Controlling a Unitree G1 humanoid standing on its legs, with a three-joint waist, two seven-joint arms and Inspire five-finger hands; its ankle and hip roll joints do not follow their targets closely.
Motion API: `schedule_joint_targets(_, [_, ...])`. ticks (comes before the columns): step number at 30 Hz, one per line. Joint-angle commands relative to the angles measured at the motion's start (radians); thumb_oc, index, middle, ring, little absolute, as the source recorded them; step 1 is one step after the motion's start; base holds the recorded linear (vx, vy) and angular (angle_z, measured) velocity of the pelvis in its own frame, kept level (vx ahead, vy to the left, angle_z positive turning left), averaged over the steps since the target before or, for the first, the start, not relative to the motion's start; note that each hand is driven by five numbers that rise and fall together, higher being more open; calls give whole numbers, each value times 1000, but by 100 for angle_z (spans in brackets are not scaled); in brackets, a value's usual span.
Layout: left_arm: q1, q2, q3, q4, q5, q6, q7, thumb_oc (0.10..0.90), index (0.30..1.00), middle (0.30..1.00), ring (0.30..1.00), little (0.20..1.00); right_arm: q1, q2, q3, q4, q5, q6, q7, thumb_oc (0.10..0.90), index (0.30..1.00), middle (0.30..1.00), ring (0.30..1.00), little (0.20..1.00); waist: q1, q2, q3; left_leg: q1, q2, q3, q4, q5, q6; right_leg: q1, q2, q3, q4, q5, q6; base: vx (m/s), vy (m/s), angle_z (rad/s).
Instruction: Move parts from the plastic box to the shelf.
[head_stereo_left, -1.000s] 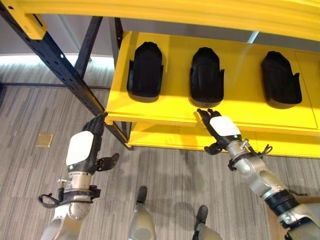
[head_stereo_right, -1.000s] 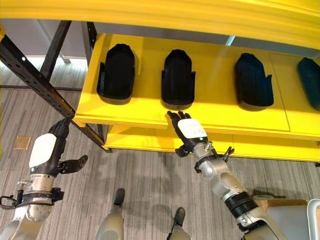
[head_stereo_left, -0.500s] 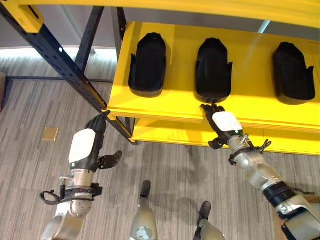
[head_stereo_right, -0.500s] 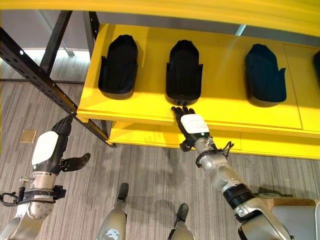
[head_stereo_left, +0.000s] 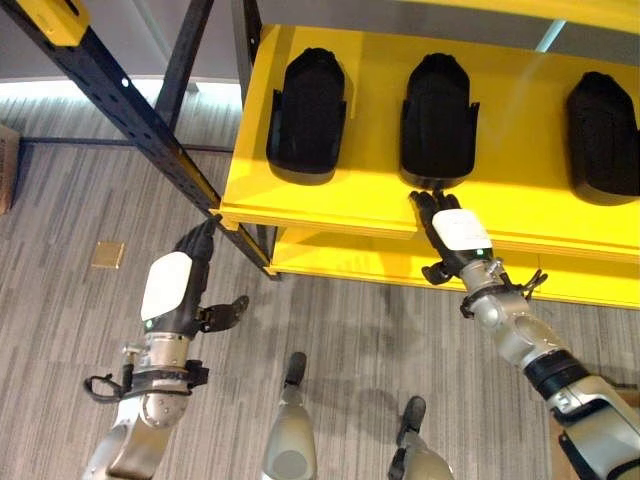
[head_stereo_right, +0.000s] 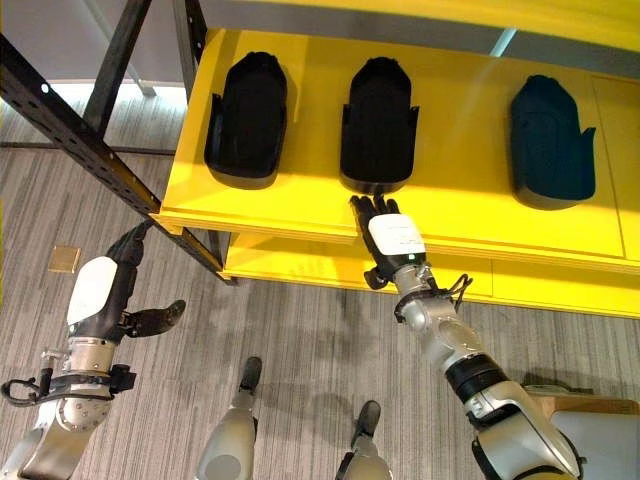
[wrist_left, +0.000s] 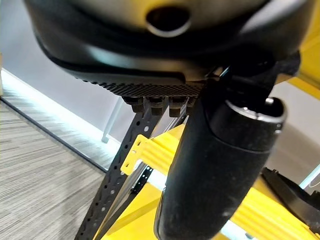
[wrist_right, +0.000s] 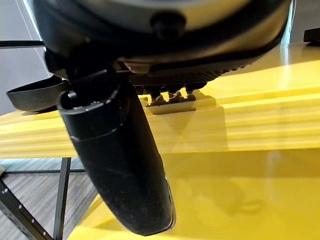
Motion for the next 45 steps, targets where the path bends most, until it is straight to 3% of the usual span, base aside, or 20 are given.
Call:
schedule_joint_targets(1, [-45, 56, 40, -83, -27, -53, 66, 900, 1000, 1000, 1000, 1000, -121, 3, 26, 58, 48, 15, 3, 900, 1000, 1000, 1000, 1000, 20, -52, -7, -21, -26, 14, 48, -60, 69, 7, -69, 25, 79, -41, -1, 9, 2, 6])
schedule_joint_targets(14, [-53, 54, 40, -89, -36, -52, 75, 900, 1000, 1000, 1000, 1000, -158, 6, 28, 117, 71, 26, -11, 900, 1000, 1000, 1000, 1000, 30, -45, 8, -54, -38, 2, 77, -72, 74, -7, -78, 23, 85, -40, 0, 1, 1, 1])
schedule_joint_targets(22, [-59, 46, 46, -84, -35, -45, 84, 900, 1000, 1000, 1000, 1000, -118, 16, 12, 56, 71, 21, -7, 900, 1000, 1000, 1000, 1000, 25, -44, 13, -67, -45, -1, 89, -78, 78, -15, -82, 26, 90, -40, 0, 0, 2, 0])
schedule_joint_targets(29, [-47, 27, 74, -88, -4, -28, 98, 900, 1000, 1000, 1000, 1000, 140, 60, -118, -234, 138, -34, -1, 900, 1000, 1000, 1000, 1000, -24, -59, 5, -53, -35, 11, 87, -83, 79, -16, -78, 39, 90, -45, -2, 0, 0, 0])
schedule_joint_targets(37, [-11, 43, 63, -119, 33, -39, 88, 900, 1000, 1000, 1000, 1000, 353, 42, -207, -457, 228, -106, 41, 900, 1000, 1000, 1000, 1000, -74, -83, -16, -21, -11, 29, 79, -84, 70, -8, -66, 57, 85, -50, -2, -5, 1, -5])
schedule_joint_targets(40, [-2, 62, 24, -108, 65, -49, 81, 900, 1000, 1000, 1000, 1000, 467, 31, -279, -594, 341, -164, 46, 900, 1000, 1000, 1000, 1000, -119, -96, -44, 15, 7, 51, 57, -79, 61, -6, -55, 78, 78, -50, 0, -14, 6, -21])
schedule_joint_targets(44, [-10, 68, 0, -84, 80, -53, 82, 900, 1000, 1000, 1000, 1000, 494, 36, -302, -637, 410, -188, 49, 900, 1000, 1000, 1000, 1000, -130, -97, -53, 32, 13, 62, 43, -74, 57, -6, -50, 88, 77, -51, 0, -13, 1, -20])
schedule_joint_targets(45, [-28, 77, -30, -47, 116, -58, 87, 900, 1000, 1000, 1000, 1000, 515, 46, -312, -686, 480, -220, 52, 900, 1000, 1000, 1000, 1000, -149, -98, -63, 48, 22, 76, 31, -68, 51, -8, -43, 101, 75, -51, 0, -23, 5, -24])
